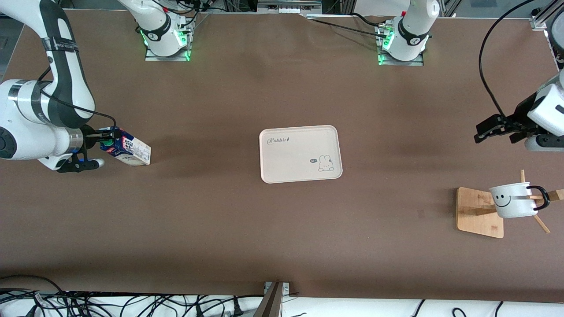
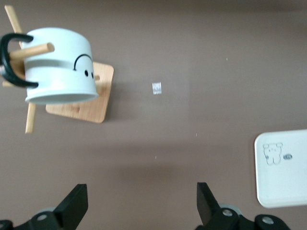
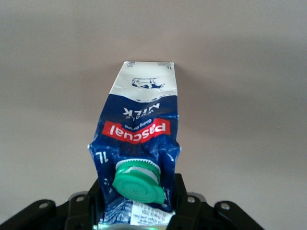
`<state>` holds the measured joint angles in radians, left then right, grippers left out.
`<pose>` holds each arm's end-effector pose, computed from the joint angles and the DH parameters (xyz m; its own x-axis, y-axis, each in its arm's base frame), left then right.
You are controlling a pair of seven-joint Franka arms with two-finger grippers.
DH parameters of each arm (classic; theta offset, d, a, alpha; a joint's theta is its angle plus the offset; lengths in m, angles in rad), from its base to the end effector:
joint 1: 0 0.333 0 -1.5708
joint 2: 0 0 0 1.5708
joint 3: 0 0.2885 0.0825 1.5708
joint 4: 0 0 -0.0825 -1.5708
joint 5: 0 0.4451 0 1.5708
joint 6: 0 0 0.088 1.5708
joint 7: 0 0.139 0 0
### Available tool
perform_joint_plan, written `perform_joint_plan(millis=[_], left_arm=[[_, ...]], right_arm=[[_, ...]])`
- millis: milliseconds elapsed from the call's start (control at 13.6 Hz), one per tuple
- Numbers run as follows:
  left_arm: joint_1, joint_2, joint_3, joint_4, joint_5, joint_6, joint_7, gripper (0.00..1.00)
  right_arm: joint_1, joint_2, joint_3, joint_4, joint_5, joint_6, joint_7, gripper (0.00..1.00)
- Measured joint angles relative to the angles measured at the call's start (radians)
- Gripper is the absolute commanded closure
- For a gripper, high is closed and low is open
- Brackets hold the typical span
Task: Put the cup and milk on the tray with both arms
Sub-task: 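Grasp the milk carton with the right gripper while the left gripper reaches out, then carry the milk carton to the tray while the left gripper reaches the mug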
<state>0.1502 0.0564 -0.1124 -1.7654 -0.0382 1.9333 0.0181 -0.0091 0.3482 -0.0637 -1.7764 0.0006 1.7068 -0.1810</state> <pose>0.6528 0.0218 0.4577 0.9931 0.0339 0.1120 0.0294 -0.9987 0.0413 0.6204 -0.0446 0.2498 0.9090 0.1088 -0.4023 0.0960 -0.9940 -0.0521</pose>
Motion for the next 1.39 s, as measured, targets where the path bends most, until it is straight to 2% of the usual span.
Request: perform_joint_plan(millis=[293,586,806,953,1246,1393], left_arm=[[-0.002,-0.001,-0.001,-0.162,0.040,0.293,0.000,0.00],[-0.002,-0.002,-0.001,-0.314,0.071,0.563,0.000,0.00],[-0.002,-0.002,0.001,-0.396,0.071,0.692,0.000,0.00],[-0.001,-0.001,0.004,-0.411,0.072,0.717,0.002,0.00],[0.002,0.024,0.018,-0.413,0.122,0.772,0.005,0.00],[0.004,0.043,0.025,-0.411,0.149,0.802,0.006,0.00]], right_arm=[[0.002,-0.017,0.031,0.055,0.000,0.003,0.000,0.46],[0.008,-0.053,0.056,0.145,0.000,-0.065,0.003,0.46],[0.023,-0.071,0.094,0.213,0.003,-0.112,0.035,0.46],[0.097,-0.084,0.108,0.253,0.008,-0.126,0.142,0.46],[0.341,-0.083,0.118,0.286,0.009,-0.098,0.466,0.46],[0.404,-0.080,0.118,0.311,0.038,-0.090,0.508,0.46]])
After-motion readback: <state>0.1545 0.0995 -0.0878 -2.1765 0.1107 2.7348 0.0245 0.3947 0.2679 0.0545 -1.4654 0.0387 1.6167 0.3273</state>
